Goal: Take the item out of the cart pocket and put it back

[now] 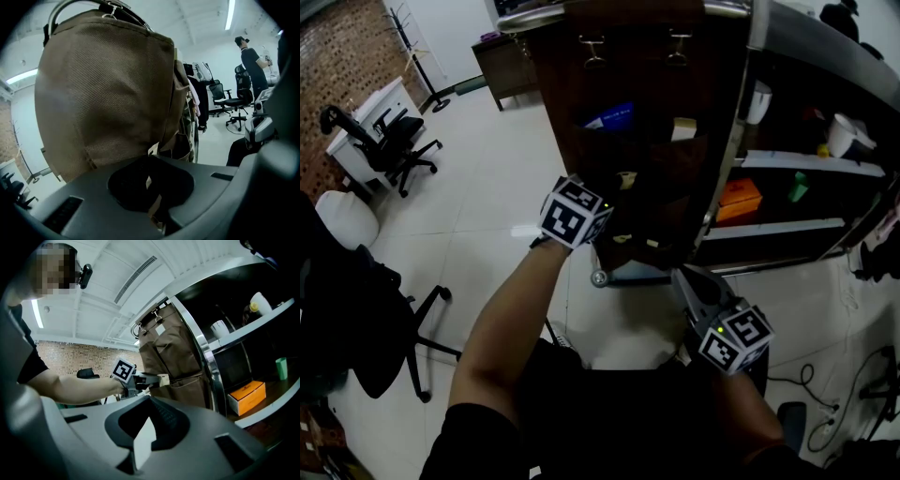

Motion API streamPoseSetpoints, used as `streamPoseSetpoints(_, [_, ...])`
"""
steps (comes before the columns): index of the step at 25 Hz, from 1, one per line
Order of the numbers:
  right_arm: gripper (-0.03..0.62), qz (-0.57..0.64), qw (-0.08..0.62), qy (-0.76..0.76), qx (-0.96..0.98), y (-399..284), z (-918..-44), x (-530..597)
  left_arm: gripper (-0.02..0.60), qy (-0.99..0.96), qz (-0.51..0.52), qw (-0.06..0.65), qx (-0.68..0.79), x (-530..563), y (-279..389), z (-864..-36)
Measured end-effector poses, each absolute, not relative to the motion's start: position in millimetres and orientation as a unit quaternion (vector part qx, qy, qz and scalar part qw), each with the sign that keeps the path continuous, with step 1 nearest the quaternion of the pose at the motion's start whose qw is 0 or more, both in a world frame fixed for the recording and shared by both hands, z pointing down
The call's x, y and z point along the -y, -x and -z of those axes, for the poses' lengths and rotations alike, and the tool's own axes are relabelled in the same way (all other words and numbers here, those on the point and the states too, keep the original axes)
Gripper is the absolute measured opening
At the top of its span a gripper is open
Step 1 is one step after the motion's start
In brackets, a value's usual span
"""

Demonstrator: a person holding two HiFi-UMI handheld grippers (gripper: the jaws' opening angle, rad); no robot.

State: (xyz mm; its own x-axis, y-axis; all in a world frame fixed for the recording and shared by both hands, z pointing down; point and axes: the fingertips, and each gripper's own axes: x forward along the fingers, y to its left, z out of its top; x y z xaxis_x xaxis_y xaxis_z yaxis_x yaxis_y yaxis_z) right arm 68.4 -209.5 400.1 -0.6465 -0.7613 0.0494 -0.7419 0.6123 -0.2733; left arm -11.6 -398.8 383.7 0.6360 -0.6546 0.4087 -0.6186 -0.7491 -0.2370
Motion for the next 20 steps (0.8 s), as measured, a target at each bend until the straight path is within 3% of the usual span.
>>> streamPoseSetpoints(11, [0.012, 0.121, 0.054, 0.411, -0.902, -65.6, -380.7, 193.7, 0.002, 0.895, 0.173, 0.035, -0.409, 373.0, 30.1, -320.1])
streamPoseSetpoints(20, [0.012, 0.106, 0.066, 0.402, -0.907, -59.3, -363.2, 178.5, 0.002, 0.892, 0.133, 0.092, -0.421, 318.0, 34.8, -238.7])
